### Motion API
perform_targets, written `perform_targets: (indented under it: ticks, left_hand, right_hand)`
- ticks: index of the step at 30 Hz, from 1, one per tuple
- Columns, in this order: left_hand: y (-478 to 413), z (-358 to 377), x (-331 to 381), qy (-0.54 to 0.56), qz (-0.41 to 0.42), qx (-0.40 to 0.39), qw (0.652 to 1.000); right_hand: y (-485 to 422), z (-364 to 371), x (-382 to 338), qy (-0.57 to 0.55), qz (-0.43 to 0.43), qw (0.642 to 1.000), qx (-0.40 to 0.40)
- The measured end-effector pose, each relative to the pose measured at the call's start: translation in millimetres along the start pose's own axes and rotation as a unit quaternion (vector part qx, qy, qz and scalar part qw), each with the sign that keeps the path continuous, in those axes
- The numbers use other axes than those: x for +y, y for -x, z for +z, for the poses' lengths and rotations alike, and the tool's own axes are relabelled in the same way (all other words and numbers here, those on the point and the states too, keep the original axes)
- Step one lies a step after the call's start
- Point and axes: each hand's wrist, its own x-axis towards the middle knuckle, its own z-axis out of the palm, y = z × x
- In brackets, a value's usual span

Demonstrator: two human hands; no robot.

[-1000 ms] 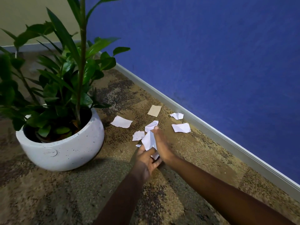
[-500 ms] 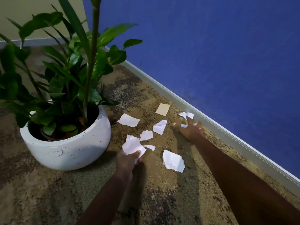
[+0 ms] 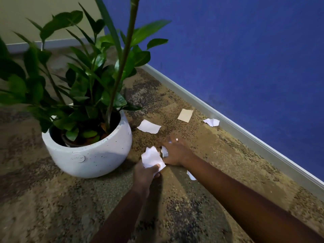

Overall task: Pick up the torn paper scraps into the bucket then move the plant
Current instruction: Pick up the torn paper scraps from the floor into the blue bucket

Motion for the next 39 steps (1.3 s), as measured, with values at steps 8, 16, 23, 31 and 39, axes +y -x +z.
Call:
perform_targets:
  ticks: [8,16,23,31,39]
  left_hand:
    - [18,-16,0,-0.144,0.018,-0.003,0.989]
    - [48,-35,33,-0.218,-0.023,-0.097,0.971]
    - [95,-91,87,-0.228,-0.093,-0.205,0.947]
    - [126,-203,161,-0.329,0.012,-0.088,0.94]
    - [166,-331,242,-0.09,0.18,0.068,0.977]
  right_hand:
    - [61,13,2,0.002,-0.063,0.994,0.092]
    - [94,-14,-45,-0.282,0.001,0.953,0.112]
    - [111,-12,-123,-0.351,0.016,0.936,0.031]
    - [116,-34,-261,-0.355,-0.096,0.927,0.075]
    - [102,-72,-412,-0.364,-0.218,0.897,0.12]
